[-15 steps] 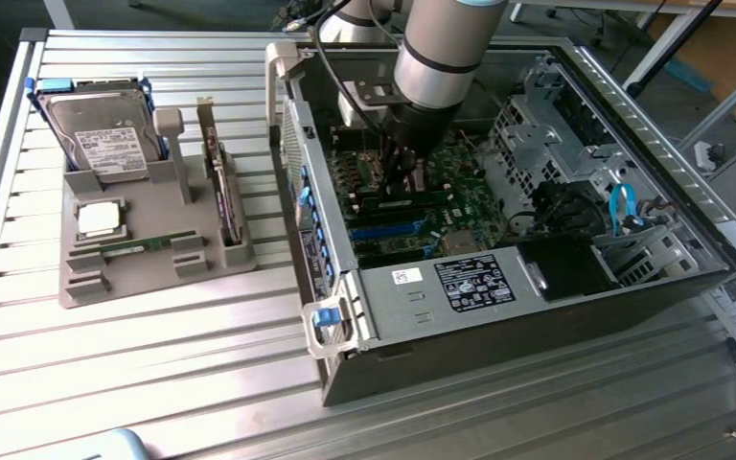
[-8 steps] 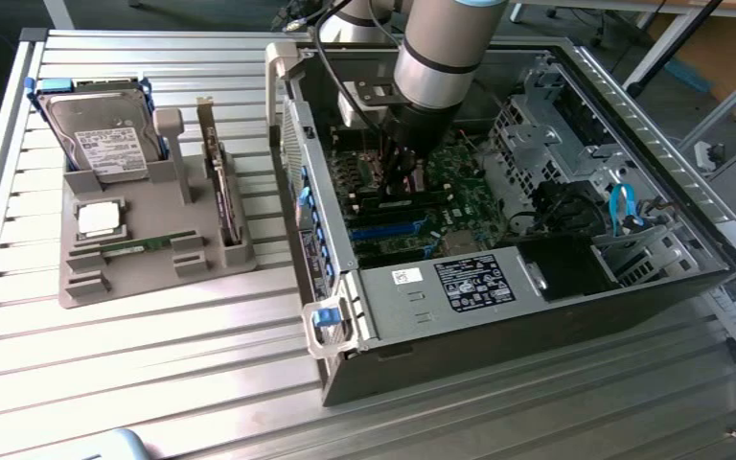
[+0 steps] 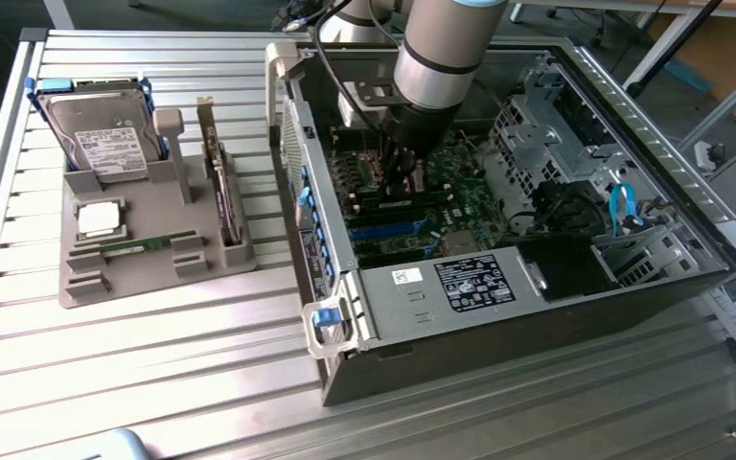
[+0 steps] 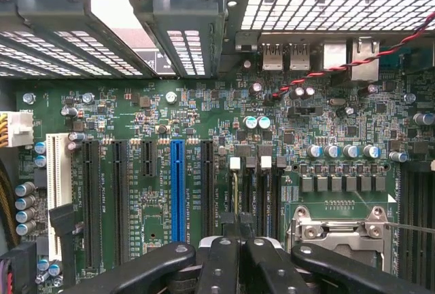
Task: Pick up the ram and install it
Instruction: 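Press down the ram until it locks into place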
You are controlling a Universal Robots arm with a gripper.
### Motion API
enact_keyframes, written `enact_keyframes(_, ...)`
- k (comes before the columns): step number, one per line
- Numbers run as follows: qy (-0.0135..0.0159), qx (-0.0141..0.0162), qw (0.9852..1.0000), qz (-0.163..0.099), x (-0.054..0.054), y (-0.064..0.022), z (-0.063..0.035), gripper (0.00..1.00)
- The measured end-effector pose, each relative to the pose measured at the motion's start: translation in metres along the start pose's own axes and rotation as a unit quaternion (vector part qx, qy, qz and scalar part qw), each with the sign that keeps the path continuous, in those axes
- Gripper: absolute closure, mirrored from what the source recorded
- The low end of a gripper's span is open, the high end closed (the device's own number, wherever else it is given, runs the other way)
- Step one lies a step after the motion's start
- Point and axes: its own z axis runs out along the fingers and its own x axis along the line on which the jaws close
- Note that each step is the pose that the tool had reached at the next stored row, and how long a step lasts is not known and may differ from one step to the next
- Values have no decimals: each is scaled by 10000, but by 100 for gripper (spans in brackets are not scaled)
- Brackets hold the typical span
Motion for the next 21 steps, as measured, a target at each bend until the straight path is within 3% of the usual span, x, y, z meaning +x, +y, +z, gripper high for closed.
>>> enact_keyframes(21,-5,4,10000,0,4,-1,-11,90)
